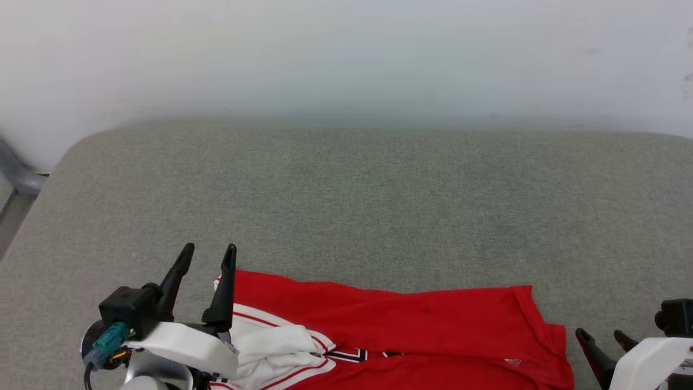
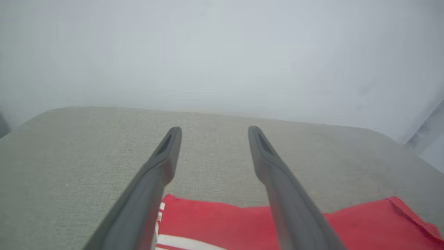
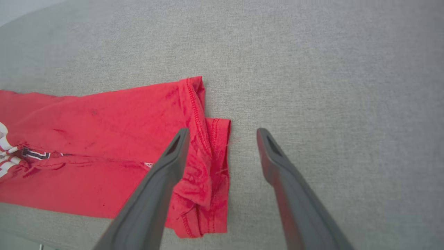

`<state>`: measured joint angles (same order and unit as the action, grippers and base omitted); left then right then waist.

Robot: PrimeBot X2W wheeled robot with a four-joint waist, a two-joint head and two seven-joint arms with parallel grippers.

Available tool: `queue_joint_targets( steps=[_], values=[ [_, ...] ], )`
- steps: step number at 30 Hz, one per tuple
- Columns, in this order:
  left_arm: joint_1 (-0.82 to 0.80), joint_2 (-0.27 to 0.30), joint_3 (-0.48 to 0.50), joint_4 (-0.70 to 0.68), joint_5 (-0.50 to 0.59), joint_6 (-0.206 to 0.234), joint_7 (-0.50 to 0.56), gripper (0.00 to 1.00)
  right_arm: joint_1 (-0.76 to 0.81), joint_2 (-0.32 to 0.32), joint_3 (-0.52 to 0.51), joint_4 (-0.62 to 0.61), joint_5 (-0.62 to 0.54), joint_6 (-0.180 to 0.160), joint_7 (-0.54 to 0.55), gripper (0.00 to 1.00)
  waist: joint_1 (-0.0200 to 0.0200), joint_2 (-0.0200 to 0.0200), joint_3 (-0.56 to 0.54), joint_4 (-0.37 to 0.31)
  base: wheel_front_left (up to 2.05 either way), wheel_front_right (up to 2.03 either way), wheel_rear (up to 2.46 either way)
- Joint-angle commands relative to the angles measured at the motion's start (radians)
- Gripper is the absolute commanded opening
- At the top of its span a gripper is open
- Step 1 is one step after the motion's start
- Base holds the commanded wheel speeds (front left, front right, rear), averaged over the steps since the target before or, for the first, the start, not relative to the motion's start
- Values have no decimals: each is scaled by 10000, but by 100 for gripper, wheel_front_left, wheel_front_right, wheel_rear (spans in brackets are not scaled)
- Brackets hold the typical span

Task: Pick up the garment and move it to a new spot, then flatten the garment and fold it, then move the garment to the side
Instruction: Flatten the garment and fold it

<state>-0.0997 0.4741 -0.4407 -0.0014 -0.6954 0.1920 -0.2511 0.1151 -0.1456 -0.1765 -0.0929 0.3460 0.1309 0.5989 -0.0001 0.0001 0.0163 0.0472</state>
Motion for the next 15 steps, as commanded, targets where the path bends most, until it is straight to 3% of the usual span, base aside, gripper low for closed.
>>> queue_joint_targets(
  steps=[1,8,15],
  values=[
    [-62,-45,62,-56,220,85,-87,100,91,-78,-31,-76,1,-4,68,100,1,-1,-30,65,0,0,0],
    [373,-466,642,-670,1851,480,-143,100,215,-395,122,-166,-136,-4,795,100,1,-1,89,388,0,0,0],
    [472,-863,877,-963,2671,174,-137,100,-215,-518,397,343,-92,-4,1158,100,1,-1,627,735,0,0,0]
  ],
)
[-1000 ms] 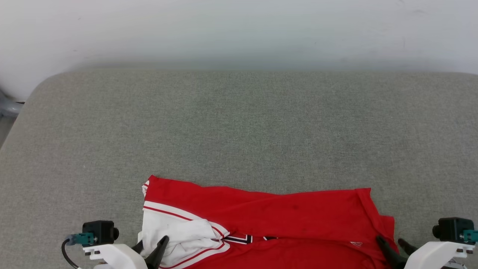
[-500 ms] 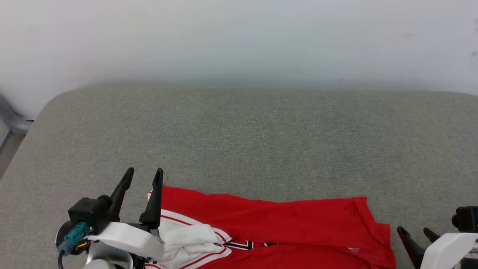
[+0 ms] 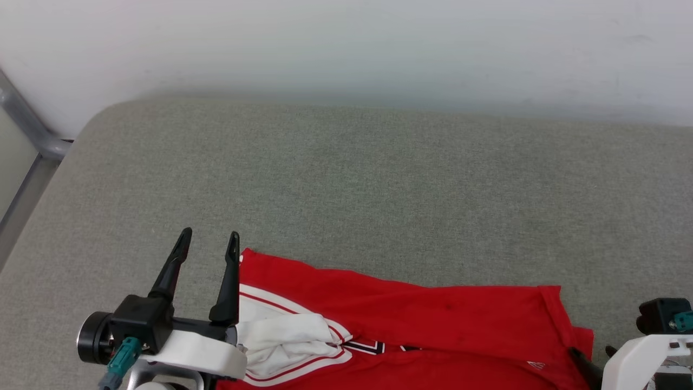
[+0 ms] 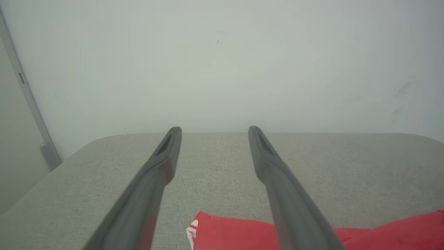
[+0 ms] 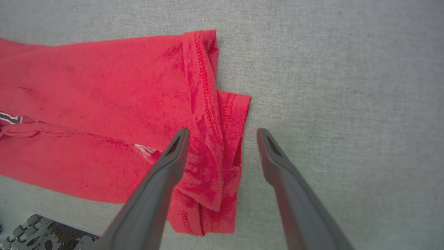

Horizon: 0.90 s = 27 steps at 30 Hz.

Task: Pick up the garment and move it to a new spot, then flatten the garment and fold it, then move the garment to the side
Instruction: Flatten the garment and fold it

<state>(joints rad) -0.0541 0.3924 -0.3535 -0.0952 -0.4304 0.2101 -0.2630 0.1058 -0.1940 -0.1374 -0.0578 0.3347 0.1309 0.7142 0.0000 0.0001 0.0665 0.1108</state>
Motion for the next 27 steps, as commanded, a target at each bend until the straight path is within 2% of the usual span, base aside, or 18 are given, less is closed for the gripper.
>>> queue_joint_targets(
  steps=[1,10,11,12,13,21,27],
  values=[
    [-113,-177,76,-36,193,-191,-19,100,-324,4,128,443,113,-4,-25,100,0,-1,367,224,0,0,0],
    [-221,-613,270,201,484,-657,-20,100,-399,256,852,1742,614,-1,377,100,0,-1,758,370,0,0,0],
    [-238,-654,308,197,516,-685,-20,100,-402,254,933,1817,693,0,433,56,0,-1,778,362,0,0,0],
    [-262,-678,343,229,547,-717,-20,100,-435,243,979,1845,774,2,414,18,0,-1,796,352,0,0,0],
    [-279,-715,373,261,583,-759,-20,100,-466,260,1000,1900,869,9,419,0,0,-1,805,336,0,0,0],
    [-175,-821,533,459,851,-936,-21,100,-895,-27,1090,1672,1044,-3,-23,0,0,-1,497,197,0,0,0],
    [71,-751,619,497,934,-921,-21,100,-832,-223,715,1152,1012,-6,25,0,0,-1,175,-12,0,0,0]
  ],
)
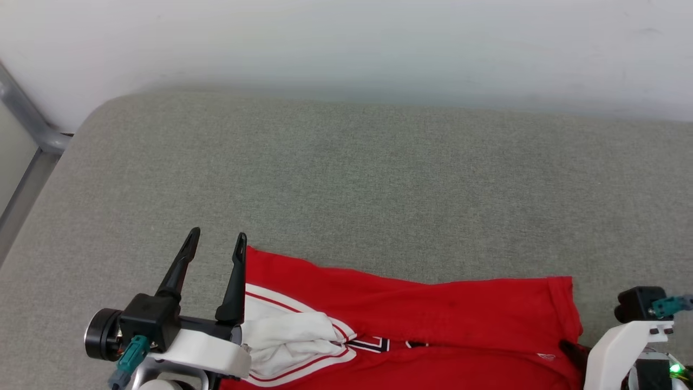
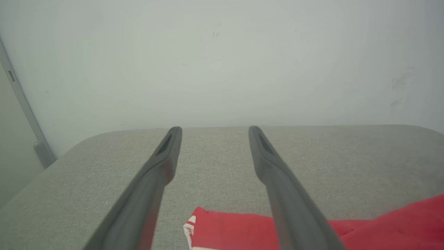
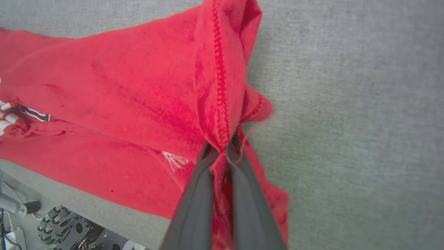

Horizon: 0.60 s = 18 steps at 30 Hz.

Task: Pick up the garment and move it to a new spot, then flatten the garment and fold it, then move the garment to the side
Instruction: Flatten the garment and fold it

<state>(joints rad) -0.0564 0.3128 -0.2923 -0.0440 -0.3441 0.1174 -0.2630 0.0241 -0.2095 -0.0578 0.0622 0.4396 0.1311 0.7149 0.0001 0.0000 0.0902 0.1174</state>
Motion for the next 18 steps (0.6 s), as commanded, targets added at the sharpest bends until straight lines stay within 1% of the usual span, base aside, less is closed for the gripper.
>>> queue_joint_targets(
  steps=[1,5,12,14,17,18],
  values=[
    [119,57,22,-21,82,23,-21,100,25,-105,-194,-85,-48,-8,69,0,-1,0,-92,-131,0,0,0],
    [205,94,11,-16,68,52,-19,100,250,-181,-857,-190,-157,-9,249,0,-1,0,-223,-328,0,0,0],
    [354,158,-40,-43,62,125,51,100,785,-86,-2572,-469,-464,-8,682,0,-1,0,-435,-603,0,0,0],
    [411,187,-56,-70,68,138,86,100,820,50,-2936,-583,-427,-8,860,0,-1,0,-474,-662,0,0,0],
    [469,213,-69,-73,37,156,123,100,739,402,-3256,-742,-77,-8,1323,0,-1,0,-527,-714,0,0,0],
    [480,215,-80,-67,21,161,134,100,724,415,-3314,-836,-101,-6,1465,0,-1,0,-548,-715,0,0,0]
  ],
)
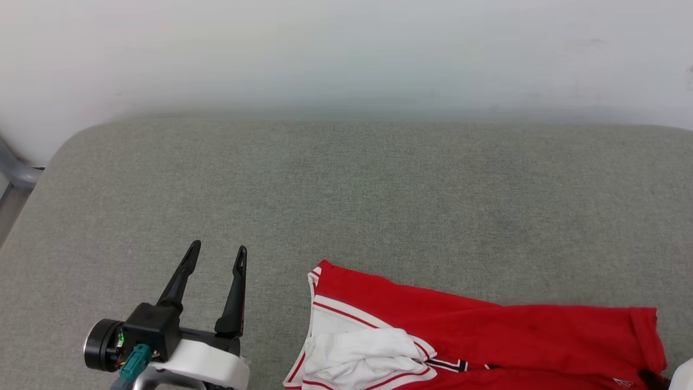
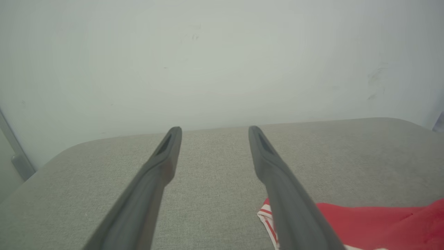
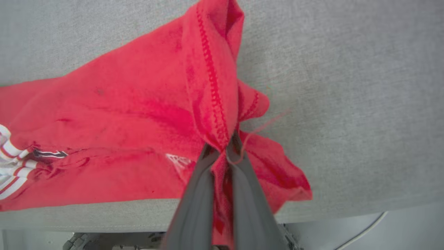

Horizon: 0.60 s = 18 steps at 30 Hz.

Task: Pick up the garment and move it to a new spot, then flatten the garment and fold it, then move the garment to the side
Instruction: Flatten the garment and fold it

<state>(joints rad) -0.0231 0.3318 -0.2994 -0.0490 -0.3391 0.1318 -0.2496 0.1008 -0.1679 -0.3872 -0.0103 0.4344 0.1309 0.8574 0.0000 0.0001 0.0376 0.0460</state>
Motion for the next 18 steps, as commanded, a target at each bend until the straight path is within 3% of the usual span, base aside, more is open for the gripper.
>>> queue_joint_targets(
  steps=[1,3,12,13,18],
  values=[
    [158,33,-22,-1,-33,24,33,100,-53,32,-77,-191,-21,-4,163,0,0,-1,-51,6,0,0,0],
    [153,20,-40,21,-39,54,56,100,-128,468,-131,-240,497,-4,520,0,0,-1,-111,41,0,0,0],
    [188,3,-155,70,-118,74,122,100,-362,1174,132,-451,3591,-4,1875,0,0,-1,-262,395,0,0,0],
    [188,3,-155,70,-118,74,122,100,-362,1174,132,-451,3591,-4,1875,0,0,-1,-262,395,0,0,0],
    [-7,-2,-193,67,-151,25,131,100,-589,1190,1236,78,5727,-3,1502,0,0,-1,-144,666,0,0,0]
  ],
)
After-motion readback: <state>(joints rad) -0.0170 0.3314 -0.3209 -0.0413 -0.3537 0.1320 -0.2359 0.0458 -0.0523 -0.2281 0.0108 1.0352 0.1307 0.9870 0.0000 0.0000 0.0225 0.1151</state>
